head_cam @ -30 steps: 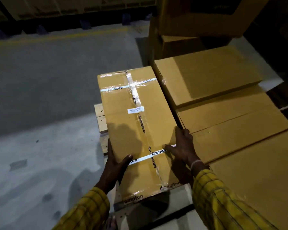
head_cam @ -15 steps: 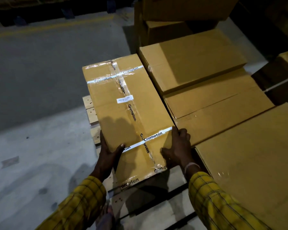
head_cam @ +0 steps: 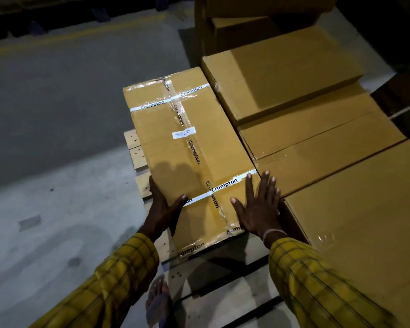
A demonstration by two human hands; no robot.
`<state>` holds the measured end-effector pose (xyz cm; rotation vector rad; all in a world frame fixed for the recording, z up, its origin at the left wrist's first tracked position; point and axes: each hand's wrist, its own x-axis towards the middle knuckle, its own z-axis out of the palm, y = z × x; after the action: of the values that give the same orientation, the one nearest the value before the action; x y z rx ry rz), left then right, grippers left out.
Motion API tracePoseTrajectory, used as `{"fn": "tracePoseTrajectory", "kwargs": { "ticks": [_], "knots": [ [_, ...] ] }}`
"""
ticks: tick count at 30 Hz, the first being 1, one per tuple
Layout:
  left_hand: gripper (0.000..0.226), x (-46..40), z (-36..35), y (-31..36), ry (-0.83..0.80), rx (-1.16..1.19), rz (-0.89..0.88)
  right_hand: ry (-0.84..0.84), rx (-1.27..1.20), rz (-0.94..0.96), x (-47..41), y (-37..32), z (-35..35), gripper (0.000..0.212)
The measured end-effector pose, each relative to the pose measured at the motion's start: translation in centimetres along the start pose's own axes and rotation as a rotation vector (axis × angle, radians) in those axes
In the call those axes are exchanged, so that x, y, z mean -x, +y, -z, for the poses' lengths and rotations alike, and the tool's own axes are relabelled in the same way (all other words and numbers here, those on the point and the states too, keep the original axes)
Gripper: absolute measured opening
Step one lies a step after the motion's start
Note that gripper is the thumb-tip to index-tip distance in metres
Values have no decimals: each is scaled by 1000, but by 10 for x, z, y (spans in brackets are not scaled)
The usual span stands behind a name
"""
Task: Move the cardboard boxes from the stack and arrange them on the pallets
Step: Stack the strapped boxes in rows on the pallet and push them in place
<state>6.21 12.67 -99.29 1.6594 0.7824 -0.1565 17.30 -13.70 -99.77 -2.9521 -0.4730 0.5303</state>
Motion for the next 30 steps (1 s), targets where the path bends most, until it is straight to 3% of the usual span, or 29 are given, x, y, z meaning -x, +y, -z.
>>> {"fn": "tracePoseTrajectory", "kwargs": {
  "ticks": [3,6,9,15,24,30],
  "knots": [
    [138,0,5,12,4,-86,48,-114,14,-20,-4,-2,13,91],
    [137,10,6,30,10,-400,131,-254,14,-12,-2,0,36,96],
    [118,47,-9,65,-84,-641,-45,-220,-68,-40,25,6,67,97],
    [102,174,-59,122,-227,-655,-270,-65,-175,34,148,44,137,90],
    [98,443,-138,190,-137,-471,-283,13,-278,10,378,135,255,92],
    [98,583,-188,225,-248,-477,-322,58,-292,10,502,182,310,94]
  ]
}}
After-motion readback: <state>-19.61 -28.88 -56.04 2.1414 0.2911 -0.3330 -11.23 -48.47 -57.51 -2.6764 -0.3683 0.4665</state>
